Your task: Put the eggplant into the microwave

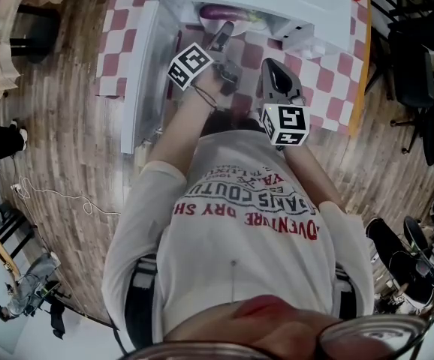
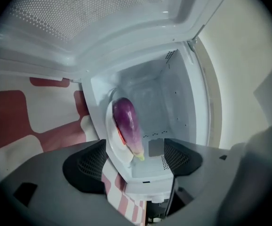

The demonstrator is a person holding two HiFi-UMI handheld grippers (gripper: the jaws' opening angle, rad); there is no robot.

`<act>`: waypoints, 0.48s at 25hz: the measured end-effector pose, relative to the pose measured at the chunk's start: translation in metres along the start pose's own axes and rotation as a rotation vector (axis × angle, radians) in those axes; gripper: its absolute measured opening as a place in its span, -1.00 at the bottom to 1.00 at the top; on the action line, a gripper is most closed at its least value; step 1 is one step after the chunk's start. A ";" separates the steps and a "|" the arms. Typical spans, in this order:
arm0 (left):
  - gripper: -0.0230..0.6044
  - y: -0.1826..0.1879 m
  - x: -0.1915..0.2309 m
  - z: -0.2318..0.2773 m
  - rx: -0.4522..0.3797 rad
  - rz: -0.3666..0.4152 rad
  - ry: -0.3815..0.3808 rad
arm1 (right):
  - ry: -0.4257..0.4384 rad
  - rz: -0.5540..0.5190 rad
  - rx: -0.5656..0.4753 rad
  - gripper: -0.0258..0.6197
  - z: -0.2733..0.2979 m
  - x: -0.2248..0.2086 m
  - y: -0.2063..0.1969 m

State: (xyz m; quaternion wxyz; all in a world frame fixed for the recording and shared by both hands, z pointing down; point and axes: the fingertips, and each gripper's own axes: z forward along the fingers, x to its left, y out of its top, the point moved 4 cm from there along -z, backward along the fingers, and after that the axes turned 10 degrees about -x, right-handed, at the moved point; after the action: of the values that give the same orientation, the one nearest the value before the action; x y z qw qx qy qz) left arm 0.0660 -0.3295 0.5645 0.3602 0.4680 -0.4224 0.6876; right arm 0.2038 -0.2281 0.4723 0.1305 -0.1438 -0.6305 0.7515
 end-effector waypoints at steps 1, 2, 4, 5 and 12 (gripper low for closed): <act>0.29 0.000 -0.001 -0.002 0.009 0.014 -0.002 | 0.000 -0.001 -0.003 -0.84 -0.001 0.001 0.001; 0.29 0.000 -0.002 -0.005 0.017 0.022 -0.004 | 0.000 -0.001 -0.006 -0.84 -0.002 0.002 0.002; 0.29 -0.001 -0.003 -0.013 0.020 0.017 -0.002 | -0.001 0.000 -0.012 -0.84 -0.004 0.005 0.003; 0.29 -0.001 -0.002 -0.018 0.015 0.012 0.000 | -0.002 -0.001 -0.016 -0.84 -0.005 0.006 0.004; -0.72 -0.004 -0.002 -0.065 0.034 0.052 0.047 | -0.007 0.005 -0.043 -0.84 -0.005 0.007 0.010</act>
State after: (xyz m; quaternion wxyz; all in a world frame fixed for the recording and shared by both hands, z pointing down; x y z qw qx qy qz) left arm 0.0482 -0.2683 0.5507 0.3442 0.4466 -0.4141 0.7146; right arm 0.1986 -0.2228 0.4618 0.1232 -0.1456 -0.6467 0.7385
